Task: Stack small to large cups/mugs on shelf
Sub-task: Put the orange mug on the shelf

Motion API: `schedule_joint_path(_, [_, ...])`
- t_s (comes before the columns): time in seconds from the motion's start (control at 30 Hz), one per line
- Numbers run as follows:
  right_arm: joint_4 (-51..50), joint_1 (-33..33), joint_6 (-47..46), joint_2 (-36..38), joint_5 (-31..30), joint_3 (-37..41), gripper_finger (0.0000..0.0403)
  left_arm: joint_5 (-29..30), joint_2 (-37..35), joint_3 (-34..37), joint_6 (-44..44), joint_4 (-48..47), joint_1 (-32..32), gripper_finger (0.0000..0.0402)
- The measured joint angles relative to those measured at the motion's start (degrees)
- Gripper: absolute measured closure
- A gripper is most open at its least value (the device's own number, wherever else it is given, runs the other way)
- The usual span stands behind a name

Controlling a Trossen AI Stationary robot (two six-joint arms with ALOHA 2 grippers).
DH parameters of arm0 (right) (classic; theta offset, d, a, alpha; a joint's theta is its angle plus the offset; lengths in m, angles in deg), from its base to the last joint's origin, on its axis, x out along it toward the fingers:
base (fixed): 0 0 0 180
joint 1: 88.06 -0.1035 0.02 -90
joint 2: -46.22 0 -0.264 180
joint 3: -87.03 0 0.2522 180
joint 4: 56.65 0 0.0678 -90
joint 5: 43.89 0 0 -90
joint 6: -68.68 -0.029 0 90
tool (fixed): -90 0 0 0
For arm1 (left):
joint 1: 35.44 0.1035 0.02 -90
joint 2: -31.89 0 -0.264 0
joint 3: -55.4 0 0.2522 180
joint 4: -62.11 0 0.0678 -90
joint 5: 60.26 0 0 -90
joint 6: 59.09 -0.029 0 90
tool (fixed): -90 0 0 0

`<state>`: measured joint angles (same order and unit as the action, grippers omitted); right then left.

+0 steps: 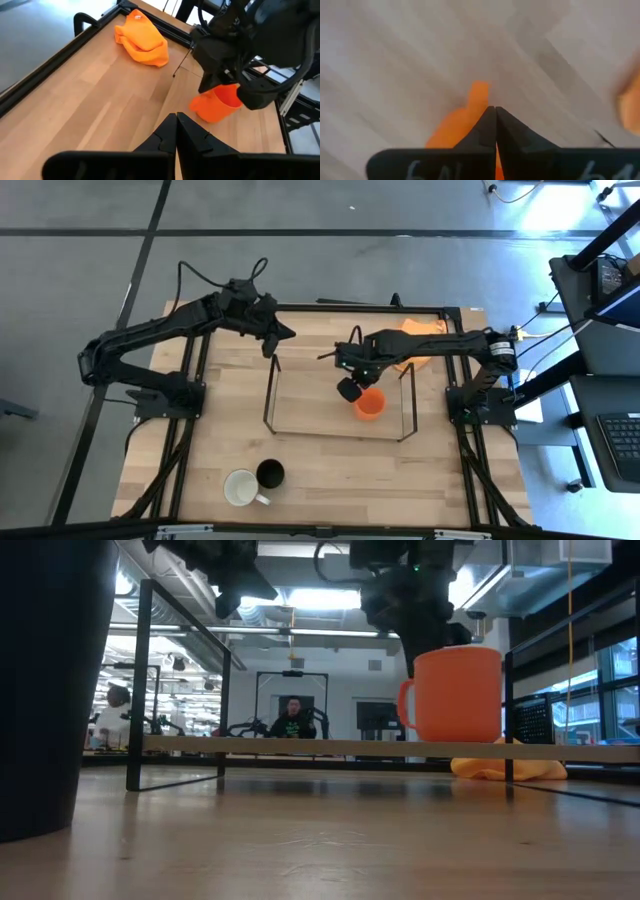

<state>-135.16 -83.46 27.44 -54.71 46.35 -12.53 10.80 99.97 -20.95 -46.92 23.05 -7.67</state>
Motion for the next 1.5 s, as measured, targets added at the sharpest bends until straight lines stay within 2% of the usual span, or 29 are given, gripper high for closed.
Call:
schedule_joint_path(0.27, [1.12,-0.15,1.65,0.01,8.74,0.00,0.0391,0.07,0.00,0.00,-0.82,-0.66,1.31,0.0392])
schedule_joint_path(0.47, [1.07,-2.10,2.62,0.01,12.29,0.00,0.0390,0.09,0.00,0.00,-2.27,-1.89,3.05,0.0398])
schedule_joint_path(0.67, [1.47,-3.81,2.59,0.01,12.98,0.00,0.0390,0.09,0.00,0.00,-2.33,-2.71,3.85,0.0394])
schedule_joint_path(0.73, [2.58,-4.08,2.25,0.01,11.75,0.00,0.0390,0.09,0.00,0.00,-2.33,-2.71,3.85,0.0390])
schedule_joint_path(0.97, [4.33,-4.48,-0.60,1.27,-0.28,-1.69,0.0385,0.02,0.00,0.00,-3.42,-2.71,3.82,0.0385])
schedule_joint_path(1.13, [-3.54,-4.06,-4.40,1.27,-3.56,-5.87,0.0364,-0.02,0.00,0.00,-3.86,-3.16,3.82,0.0394])
schedule_joint_path(1.33, [-15.17,-5.73,-10.05,1.38,-4.70,-8.97,0.0327,-0.02,0.00,0.02,-6.42,-4.94,3.82,0.0399])
schedule_joint_path(1.5, [-16.44,-7.97,-12.50,1.34,-3.17,-7.66,0.0303,0.00,0.00,0.02,-8.18,-5.57,3.80,0.0386])
